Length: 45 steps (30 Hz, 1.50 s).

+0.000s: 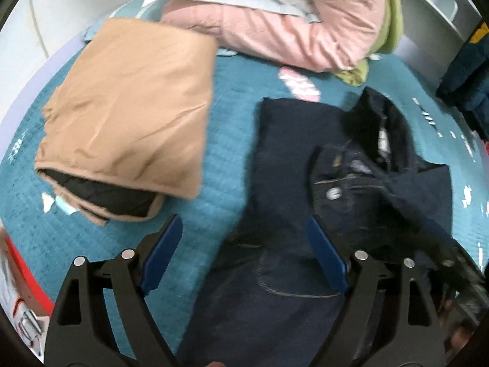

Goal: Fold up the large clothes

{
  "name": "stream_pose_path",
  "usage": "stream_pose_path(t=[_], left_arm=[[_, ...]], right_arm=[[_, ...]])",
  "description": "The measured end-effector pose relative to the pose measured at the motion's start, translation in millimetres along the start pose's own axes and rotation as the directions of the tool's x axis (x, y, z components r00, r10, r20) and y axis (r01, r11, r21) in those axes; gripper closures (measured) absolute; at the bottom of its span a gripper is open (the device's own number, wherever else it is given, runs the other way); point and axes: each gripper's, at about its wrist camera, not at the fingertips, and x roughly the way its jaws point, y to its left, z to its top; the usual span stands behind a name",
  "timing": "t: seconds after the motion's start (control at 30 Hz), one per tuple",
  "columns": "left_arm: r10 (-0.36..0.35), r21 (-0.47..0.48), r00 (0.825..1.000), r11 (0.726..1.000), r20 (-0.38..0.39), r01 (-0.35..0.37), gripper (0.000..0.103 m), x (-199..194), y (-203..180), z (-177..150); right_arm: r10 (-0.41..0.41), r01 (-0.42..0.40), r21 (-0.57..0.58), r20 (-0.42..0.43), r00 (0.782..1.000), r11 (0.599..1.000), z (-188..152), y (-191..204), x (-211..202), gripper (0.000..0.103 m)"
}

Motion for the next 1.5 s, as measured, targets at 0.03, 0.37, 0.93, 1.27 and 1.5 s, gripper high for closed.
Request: stream_pose_path(t=[0.03, 0.37, 0.93, 1.27, 1.5], left_arm=[[-0.006, 0.018, 1.000, 1.000, 0.005, 0.006, 0.019, -0.7, -8.2, 1.7], [-0.082, 0.147, 0.994, 0.985, -0.071, 0.092, 0.016, 31.6, -91.9, 9.0], [-0.114, 0.200, 0.988, 0.971, -0.103, 0.133, 0.006, 54.6, -83.6, 44.2], [0.024, 0.135, 0.994, 0.991, -0.110, -0.008, 0.006, 98.2, -27.3, 124.3], [0.034, 0.057, 0.977, 0.998, -0.210, -0.023, 0.006, 144.1, -14.0, 127.0]], right_arm=[[-0.016, 0.016, 0.012, 0.024, 1.000, 1.000, 1.0, -4.2, -11.4, 0.030], [-0.277, 0.284, 0.130, -0.070, 0.958, 0.950, -3.2, -111.8, -17.6, 0.064], [-0.221, 0.239, 0.155, -0.122, 0.968, 0.959, 18.4, -167.6, -33.3, 0.084], [-0.295, 0.328, 0.269, -0.157, 0.943, 0.906, 63.5, -223.5, 0.6, 0.051], [-0.271, 0.314, 0.366, -0.164, 0.948, 0.876, 75.5, -241.7, 18.4, 0.047]])
